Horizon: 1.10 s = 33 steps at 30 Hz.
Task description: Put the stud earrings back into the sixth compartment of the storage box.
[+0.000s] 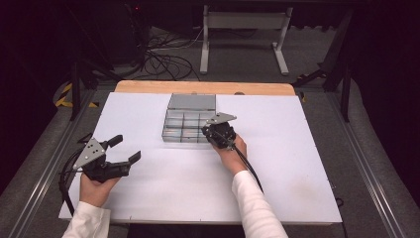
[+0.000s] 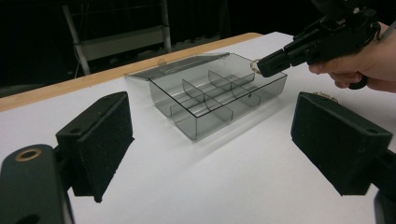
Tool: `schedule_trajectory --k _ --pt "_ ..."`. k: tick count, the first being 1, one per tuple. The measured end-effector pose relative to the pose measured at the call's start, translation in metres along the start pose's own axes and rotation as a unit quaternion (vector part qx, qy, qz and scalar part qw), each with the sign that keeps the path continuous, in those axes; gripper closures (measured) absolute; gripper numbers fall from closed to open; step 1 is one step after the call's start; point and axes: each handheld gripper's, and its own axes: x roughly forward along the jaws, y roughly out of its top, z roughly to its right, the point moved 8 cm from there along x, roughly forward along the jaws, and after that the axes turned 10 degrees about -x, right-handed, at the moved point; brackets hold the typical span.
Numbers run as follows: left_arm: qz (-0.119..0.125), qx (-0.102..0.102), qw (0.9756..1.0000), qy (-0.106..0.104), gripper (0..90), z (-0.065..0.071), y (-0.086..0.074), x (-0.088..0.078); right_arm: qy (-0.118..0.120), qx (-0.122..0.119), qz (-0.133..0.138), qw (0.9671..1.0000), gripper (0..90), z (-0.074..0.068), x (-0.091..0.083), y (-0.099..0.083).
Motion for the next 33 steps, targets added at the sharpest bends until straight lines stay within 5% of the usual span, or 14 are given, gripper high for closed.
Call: schedule_trajectory --k 1,17,33 --pt "0.000 0.002 1.0000 0.001 13.4 -0.001 0.000 0.000 -0.001 0.002 0.004 1.0000 71.4 0.000 0.001 0.000" --pt "-0.003 0.002 1.0000 0.001 13.4 -0.001 -0.001 0.001 -0.013 0.011 0.031 0.9994 33.7 0.004 -0.026 0.000" --pt "-0.005 0.001 1.0000 0.000 13.4 0.001 -0.002 0.002 -0.037 0.029 0.019 0.9987 35.9 0.026 -0.057 -0.036"
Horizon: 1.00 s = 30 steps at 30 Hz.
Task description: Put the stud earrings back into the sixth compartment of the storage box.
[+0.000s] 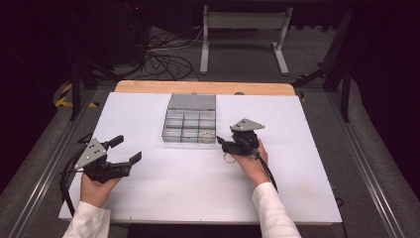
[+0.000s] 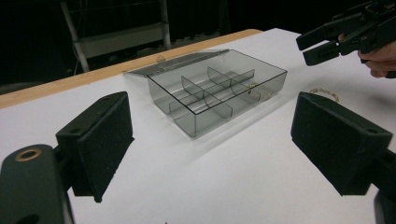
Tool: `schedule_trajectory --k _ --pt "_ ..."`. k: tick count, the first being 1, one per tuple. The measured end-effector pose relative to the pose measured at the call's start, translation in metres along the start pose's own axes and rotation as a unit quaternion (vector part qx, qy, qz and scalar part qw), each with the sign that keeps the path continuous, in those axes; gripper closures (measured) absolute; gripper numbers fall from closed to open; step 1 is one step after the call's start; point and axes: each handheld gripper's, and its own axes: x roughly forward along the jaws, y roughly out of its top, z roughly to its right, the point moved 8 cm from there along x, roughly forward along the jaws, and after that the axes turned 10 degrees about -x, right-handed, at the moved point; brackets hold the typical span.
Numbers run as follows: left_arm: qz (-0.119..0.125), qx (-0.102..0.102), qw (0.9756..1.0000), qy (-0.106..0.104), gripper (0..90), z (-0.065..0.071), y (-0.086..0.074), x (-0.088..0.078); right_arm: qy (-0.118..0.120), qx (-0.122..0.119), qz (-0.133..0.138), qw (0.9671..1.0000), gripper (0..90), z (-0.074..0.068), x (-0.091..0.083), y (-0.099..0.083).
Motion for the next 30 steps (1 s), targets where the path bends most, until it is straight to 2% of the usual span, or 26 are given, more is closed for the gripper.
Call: schedule_trajectory --k 8,20,30 --pt "-0.002 0.001 1.0000 -0.001 13.4 0.000 0.000 0.000 0.004 -0.006 -0.032 0.9995 38.1 0.007 -0.002 -0.019" --pt "-0.001 0.001 1.0000 -0.003 13.5 0.001 0.000 0.001 0.021 -0.008 -0.056 0.9982 39.2 0.008 -0.002 -0.038" --pt "-0.001 0.004 1.0000 -0.006 13.4 0.001 0.000 0.002 0.041 -0.015 -0.075 0.9962 47.8 0.003 0.002 -0.046"
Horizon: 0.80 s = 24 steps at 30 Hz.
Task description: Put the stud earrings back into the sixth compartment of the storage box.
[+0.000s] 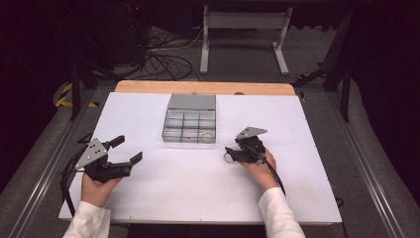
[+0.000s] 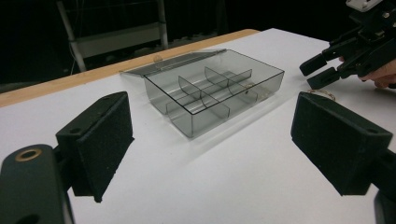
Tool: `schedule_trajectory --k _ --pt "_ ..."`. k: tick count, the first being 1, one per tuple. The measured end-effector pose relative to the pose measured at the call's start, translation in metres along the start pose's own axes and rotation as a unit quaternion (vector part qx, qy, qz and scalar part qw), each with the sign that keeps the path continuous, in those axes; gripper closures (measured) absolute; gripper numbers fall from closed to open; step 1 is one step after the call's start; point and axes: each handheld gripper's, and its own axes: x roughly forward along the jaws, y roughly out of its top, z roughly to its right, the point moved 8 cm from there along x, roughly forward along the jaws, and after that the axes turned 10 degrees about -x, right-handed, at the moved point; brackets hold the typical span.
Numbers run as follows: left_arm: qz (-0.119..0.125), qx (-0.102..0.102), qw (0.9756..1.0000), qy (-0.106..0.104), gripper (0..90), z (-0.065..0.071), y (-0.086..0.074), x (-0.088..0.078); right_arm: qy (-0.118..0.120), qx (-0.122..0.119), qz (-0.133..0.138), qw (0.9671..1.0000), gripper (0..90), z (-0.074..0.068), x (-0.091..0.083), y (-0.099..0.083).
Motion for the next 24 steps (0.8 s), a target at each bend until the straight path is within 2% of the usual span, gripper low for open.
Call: schedule_trajectory --k 7,11,19,22,24 --pt "0.000 -0.002 1.0000 0.000 13.4 -0.001 0.000 -0.001 0.012 -0.011 -0.022 0.9996 55.3 -0.005 0.006 -0.006" --pt "0.001 -0.003 1.0000 0.001 13.4 0.000 0.000 0.000 0.022 -0.005 -0.018 0.9996 62.6 -0.008 0.006 -0.006" --pt "-0.001 0.001 1.0000 -0.001 13.4 0.000 0.000 0.000 0.023 0.003 -0.015 0.9996 76.4 -0.014 0.007 -0.005" --pt "-0.001 0.001 1.0000 -0.001 13.4 0.000 0.000 0.000 0.022 -0.001 -0.017 0.9996 84.7 -0.016 0.007 -0.005" --pt "-0.001 0.001 1.0000 -0.002 13.4 0.000 0.000 0.000 0.021 -0.004 -0.019 0.9996 86.2 -0.018 0.007 -0.004"
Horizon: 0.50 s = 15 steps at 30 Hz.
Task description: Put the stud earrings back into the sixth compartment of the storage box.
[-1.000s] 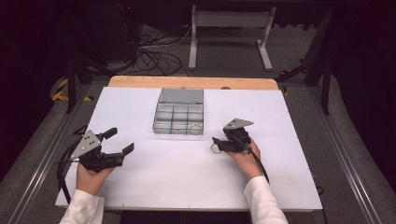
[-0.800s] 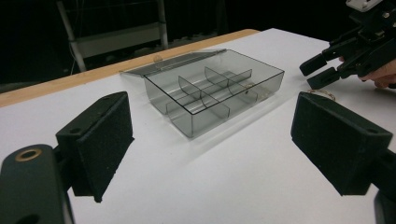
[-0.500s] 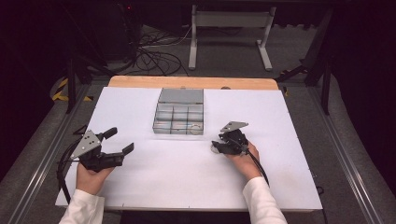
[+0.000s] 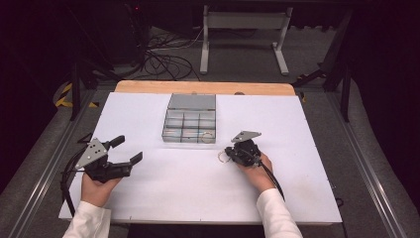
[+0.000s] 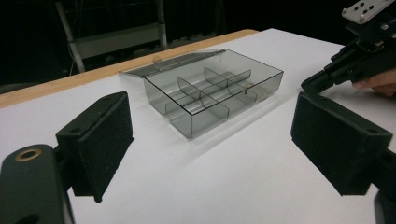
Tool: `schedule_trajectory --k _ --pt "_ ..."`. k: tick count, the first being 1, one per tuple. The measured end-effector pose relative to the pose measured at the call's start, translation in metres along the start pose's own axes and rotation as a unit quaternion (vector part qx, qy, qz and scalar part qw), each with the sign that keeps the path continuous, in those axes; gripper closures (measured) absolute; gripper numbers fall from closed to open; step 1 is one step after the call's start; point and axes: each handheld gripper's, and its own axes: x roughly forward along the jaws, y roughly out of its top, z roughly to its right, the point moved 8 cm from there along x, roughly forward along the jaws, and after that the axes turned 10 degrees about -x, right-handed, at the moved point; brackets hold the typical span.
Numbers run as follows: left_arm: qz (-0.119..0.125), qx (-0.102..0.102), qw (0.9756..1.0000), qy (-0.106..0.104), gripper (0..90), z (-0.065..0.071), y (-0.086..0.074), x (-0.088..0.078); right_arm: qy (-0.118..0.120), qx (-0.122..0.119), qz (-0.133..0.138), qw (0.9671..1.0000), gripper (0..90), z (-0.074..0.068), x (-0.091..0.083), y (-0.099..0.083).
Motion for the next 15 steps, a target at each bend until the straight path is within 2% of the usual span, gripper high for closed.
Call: schedule_trajectory --k 7,10,15 --pt "-0.001 -0.001 1.0000 0.001 13.4 -0.0002 -0.0003 0.0004 -0.005 -0.004 0.000 1.0000 86.8 -0.0005 -0.0003 0.0002" --pt "-0.001 -0.004 1.0000 0.000 13.4 0.0002 -0.0008 0.0010 -0.004 0.004 0.005 1.0000 86.9 -0.0001 -0.0009 0.0000" --pt "-0.001 -0.004 1.0000 0.000 13.4 0.0002 -0.0010 0.0014 -0.007 0.004 0.012 0.9999 86.9 0.0015 -0.0039 0.0018"
